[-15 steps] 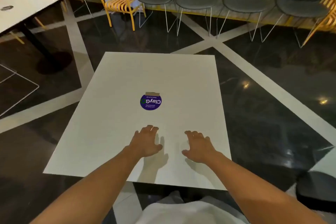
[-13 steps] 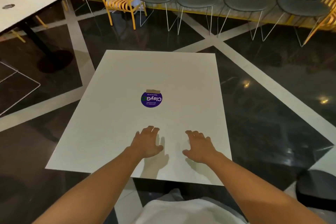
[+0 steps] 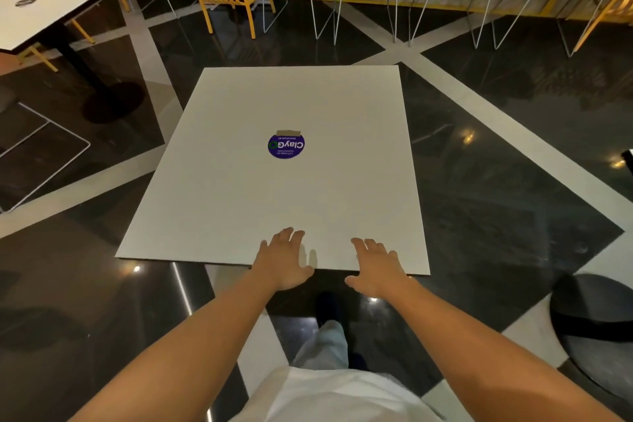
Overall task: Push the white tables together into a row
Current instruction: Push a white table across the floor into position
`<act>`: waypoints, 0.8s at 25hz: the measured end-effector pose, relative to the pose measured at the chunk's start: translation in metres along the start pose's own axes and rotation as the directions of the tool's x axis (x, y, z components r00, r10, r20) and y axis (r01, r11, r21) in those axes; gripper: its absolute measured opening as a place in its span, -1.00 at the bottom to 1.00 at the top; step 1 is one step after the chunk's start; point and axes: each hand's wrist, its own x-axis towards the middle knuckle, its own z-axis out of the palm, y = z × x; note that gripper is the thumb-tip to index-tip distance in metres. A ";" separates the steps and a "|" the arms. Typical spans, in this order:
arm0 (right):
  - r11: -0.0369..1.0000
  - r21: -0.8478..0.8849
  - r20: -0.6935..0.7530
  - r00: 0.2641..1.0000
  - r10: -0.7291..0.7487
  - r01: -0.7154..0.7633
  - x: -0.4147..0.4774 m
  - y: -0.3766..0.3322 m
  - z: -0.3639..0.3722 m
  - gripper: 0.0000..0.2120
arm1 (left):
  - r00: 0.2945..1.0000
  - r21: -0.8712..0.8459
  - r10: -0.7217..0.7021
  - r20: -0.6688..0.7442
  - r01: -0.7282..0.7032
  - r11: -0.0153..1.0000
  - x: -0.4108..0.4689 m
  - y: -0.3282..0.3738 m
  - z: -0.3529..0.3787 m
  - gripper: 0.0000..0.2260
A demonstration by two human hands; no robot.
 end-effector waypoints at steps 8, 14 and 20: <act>1.000 -0.018 -0.025 1.000 0.000 -0.001 -0.046 -0.033 0.042 -0.15 | 1.000 0.003 0.006 -0.005 -0.006 1.000 -0.062 -0.014 0.028 -0.22; 0.999 -0.009 -0.080 0.996 0.042 -0.042 -0.050 -0.070 0.057 -0.12 | 0.997 0.007 0.061 -0.037 -0.061 0.998 -0.080 -0.052 0.027 -0.20; 0.993 0.005 -0.160 0.980 0.119 -0.120 -0.037 -0.145 0.079 -0.10 | 0.990 0.072 0.116 -0.084 -0.110 0.991 -0.100 -0.130 0.020 -0.19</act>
